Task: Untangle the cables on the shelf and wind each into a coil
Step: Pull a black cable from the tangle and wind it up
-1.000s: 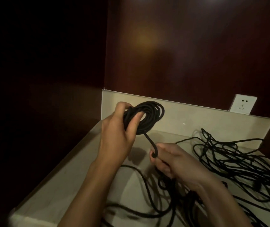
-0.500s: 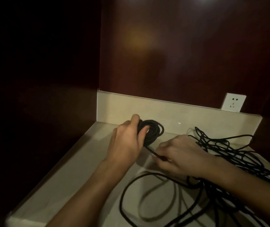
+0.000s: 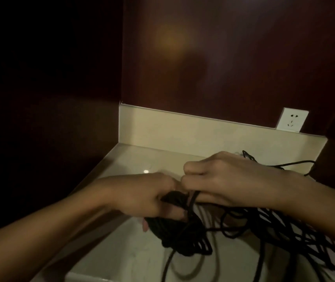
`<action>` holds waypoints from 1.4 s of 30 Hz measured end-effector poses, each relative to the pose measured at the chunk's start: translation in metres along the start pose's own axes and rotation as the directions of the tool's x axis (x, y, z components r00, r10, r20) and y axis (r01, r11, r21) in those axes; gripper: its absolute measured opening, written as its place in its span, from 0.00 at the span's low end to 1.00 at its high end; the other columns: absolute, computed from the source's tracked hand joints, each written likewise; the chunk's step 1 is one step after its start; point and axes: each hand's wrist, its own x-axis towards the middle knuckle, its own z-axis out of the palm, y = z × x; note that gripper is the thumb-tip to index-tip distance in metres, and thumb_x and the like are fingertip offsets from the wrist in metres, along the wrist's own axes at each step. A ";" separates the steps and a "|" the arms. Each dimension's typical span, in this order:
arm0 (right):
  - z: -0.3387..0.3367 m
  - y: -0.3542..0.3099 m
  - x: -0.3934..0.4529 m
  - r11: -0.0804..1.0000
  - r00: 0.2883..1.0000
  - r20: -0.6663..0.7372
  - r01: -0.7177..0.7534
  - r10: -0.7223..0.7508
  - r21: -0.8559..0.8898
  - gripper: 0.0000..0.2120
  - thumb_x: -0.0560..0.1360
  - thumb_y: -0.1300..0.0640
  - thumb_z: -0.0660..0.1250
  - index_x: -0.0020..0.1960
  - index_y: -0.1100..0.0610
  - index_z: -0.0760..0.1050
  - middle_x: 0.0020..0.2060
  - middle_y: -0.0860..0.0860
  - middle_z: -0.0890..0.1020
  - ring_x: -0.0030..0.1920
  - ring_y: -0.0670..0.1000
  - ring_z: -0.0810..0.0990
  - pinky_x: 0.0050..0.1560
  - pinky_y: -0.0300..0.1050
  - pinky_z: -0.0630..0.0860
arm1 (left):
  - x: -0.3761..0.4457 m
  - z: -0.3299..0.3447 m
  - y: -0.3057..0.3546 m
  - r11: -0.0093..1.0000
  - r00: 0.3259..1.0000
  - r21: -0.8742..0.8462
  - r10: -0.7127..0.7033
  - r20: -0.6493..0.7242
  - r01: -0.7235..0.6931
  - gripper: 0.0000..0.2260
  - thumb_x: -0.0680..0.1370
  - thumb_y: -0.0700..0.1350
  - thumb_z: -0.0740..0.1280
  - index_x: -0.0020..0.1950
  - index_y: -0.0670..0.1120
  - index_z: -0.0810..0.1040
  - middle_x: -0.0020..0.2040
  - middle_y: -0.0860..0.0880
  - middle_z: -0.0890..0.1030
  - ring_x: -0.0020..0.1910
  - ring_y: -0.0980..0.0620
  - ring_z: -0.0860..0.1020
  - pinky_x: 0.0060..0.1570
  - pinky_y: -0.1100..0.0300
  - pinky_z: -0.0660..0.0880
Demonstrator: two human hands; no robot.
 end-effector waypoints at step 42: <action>0.051 0.005 -0.011 0.884 0.812 -0.402 -0.467 0.423 -0.013 0.19 0.75 0.50 0.63 0.57 0.62 0.78 0.40 0.51 0.82 0.43 0.45 0.70 0.44 0.32 0.61 | 0.005 0.014 -0.004 0.457 0.821 -0.767 -0.125 -0.556 -0.450 0.05 0.66 0.46 0.71 0.36 0.53 0.87 0.36 0.47 0.83 0.32 0.51 0.80 0.34 0.58 0.73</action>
